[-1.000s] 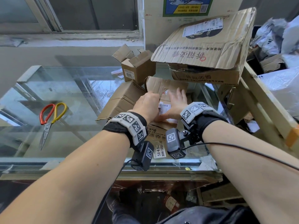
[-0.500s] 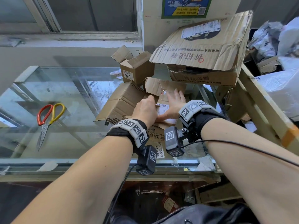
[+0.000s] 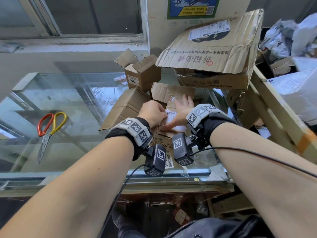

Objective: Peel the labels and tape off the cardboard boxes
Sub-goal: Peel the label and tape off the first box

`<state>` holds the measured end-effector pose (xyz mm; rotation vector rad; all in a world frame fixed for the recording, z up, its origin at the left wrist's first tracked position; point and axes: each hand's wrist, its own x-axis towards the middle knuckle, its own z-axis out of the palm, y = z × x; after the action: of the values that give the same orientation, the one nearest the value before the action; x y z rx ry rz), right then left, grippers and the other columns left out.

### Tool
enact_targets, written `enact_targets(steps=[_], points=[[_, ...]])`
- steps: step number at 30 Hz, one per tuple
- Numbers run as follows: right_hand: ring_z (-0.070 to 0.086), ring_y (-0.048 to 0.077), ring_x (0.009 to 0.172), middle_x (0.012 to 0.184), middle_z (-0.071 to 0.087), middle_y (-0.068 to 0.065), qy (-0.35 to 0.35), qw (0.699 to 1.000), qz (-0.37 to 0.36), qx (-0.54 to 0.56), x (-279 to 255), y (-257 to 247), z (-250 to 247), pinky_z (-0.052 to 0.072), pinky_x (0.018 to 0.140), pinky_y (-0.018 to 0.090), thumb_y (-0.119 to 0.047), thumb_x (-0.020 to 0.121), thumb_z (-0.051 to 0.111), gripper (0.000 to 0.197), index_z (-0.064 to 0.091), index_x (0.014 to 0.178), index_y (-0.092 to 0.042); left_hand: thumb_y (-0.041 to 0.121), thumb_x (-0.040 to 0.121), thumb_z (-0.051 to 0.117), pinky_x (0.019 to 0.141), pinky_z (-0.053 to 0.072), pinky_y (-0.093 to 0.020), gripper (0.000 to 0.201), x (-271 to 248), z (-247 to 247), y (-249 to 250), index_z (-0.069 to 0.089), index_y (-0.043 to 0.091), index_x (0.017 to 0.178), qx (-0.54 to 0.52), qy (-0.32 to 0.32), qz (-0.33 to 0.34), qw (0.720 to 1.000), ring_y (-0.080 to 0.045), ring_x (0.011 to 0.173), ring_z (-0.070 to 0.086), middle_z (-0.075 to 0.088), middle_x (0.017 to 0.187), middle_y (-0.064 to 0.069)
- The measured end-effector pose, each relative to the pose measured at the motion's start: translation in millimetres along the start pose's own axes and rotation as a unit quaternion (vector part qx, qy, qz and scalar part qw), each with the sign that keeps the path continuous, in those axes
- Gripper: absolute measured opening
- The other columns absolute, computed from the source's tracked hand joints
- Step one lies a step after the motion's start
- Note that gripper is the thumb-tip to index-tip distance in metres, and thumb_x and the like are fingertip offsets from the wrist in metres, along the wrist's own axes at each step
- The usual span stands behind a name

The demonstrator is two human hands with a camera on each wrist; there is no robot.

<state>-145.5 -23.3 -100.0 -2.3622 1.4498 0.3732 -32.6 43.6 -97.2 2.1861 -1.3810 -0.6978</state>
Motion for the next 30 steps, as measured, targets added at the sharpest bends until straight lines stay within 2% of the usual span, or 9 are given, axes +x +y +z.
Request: enact_targets(steps=[2, 5, 9, 13, 18, 23, 25, 27, 30], points=[[-0.016, 0.034, 0.145, 0.157, -0.016, 0.017, -0.004, 1.0, -0.003, -0.003, -1.7, 1.3, -1.2, 0.001, 0.118, 0.053, -0.074, 0.053, 0.072, 0.137, -0.004, 0.153, -0.018, 0.021, 0.087, 0.069, 0.084, 0.049, -0.027, 0.016, 2.4, -2.1, -2.8, 0.075, 0.015, 0.101, 0.019, 0.012, 0.023, 0.999, -0.018, 0.098, 0.062, 0.071, 0.102, -0.004], [-0.015, 0.034, 0.145, 0.158, -0.014, 0.017, 0.006, 1.0, -0.003, -0.009, 0.8, 1.5, 1.4, 0.001, 0.118, 0.052, -0.074, 0.056, 0.071, 0.134, -0.004, 0.153, -0.019, 0.013, 0.092, 0.058, 0.086, 0.047, -0.036, 0.027, -0.5, 3.5, 0.1, 0.065, 0.014, 0.118, 0.121, 0.037, 0.117, 0.985, -0.03, 0.102, 0.059, 0.063, 0.109, -0.01], [-0.015, 0.033, 0.145, 0.158, -0.015, 0.016, 0.001, 1.0, 0.001, -0.009, 1.1, 0.7, -0.4, 0.0, 0.116, 0.051, -0.074, 0.055, 0.072, 0.135, -0.004, 0.153, -0.02, 0.006, 0.092, 0.054, 0.079, 0.045, -0.032, 0.019, -0.1, 2.7, 0.1, 0.07, 0.008, 0.101, 0.176, 0.075, 0.195, 0.962, -0.03, 0.097, 0.061, 0.063, 0.1, -0.011], [-0.015, 0.032, 0.145, 0.158, -0.017, 0.015, -0.01, 1.0, 0.0, -0.005, -1.4, 1.4, -4.5, 0.001, 0.117, 0.053, -0.076, 0.049, 0.072, 0.14, -0.005, 0.153, -0.021, 0.012, 0.087, 0.063, 0.089, 0.051, -0.031, 0.018, -1.9, 3.0, -6.1, 0.077, 0.013, 0.097, 0.065, 0.116, 0.154, 0.979, -0.022, 0.095, 0.064, 0.072, 0.098, -0.006], [-0.011, 0.033, 0.146, 0.158, -0.011, 0.017, 0.006, 1.0, 0.0, -0.013, -5.9, -0.9, -3.9, 0.004, 0.116, 0.051, -0.074, 0.052, 0.073, 0.135, 0.002, 0.152, -0.018, 0.02, 0.083, 0.065, 0.085, 0.052, -0.035, 0.013, -2.3, 3.8, -4.7, 0.078, 0.019, 0.088, 0.002, 0.188, 0.104, 0.977, -0.023, 0.089, 0.066, 0.074, 0.091, -0.004], [-0.013, 0.034, 0.145, 0.158, -0.012, 0.017, 0.01, 1.0, -0.005, -0.013, -5.3, 0.3, -2.7, 0.002, 0.116, 0.053, -0.074, 0.054, 0.072, 0.134, 0.001, 0.152, -0.018, 0.014, 0.083, 0.062, 0.09, 0.053, -0.036, 0.024, 2.0, -3.0, 2.2, 0.07, 0.011, 0.106, -0.094, 0.086, -0.016, 0.992, -0.023, 0.095, 0.064, 0.069, 0.095, -0.005], [-0.014, 0.034, 0.145, 0.158, -0.013, 0.017, 0.005, 1.0, -0.007, -0.006, -4.7, 0.8, -2.9, 0.001, 0.117, 0.053, -0.072, 0.054, 0.073, 0.133, 0.002, 0.152, -0.017, 0.01, 0.086, 0.057, 0.087, 0.055, -0.04, 0.016, 2.4, -8.4, 6.9, 0.067, 0.003, 0.097, -0.122, 0.011, -0.063, 0.99, -0.031, 0.096, 0.066, 0.066, 0.09, -0.01], [-0.015, 0.034, 0.145, 0.158, -0.015, 0.017, -0.001, 1.0, -0.005, -0.001, -3.8, 1.4, -2.2, 0.002, 0.118, 0.053, -0.072, 0.053, 0.074, 0.134, 0.001, 0.152, -0.017, 0.0, 0.091, 0.048, 0.085, 0.057, -0.04, 0.017, 2.6, -12.4, 11.9, 0.06, 0.007, 0.081, -0.148, -0.046, -0.085, 0.984, -0.03, 0.086, 0.066, 0.063, 0.085, -0.012], [-0.016, 0.033, 0.145, 0.158, -0.016, 0.016, -0.004, 1.0, -0.005, 0.009, -1.9, 2.8, -1.1, 0.003, 0.118, 0.053, -0.073, 0.052, 0.073, 0.136, -0.001, 0.152, -0.018, -0.003, 0.09, 0.046, 0.058, 0.052, -0.03, 0.018, 5.0, -15.3, 22.0, 0.059, 0.006, 0.082, -0.186, -0.074, -0.095, 0.975, -0.02, 0.056, 0.055, 0.056, 0.07, -0.009]])
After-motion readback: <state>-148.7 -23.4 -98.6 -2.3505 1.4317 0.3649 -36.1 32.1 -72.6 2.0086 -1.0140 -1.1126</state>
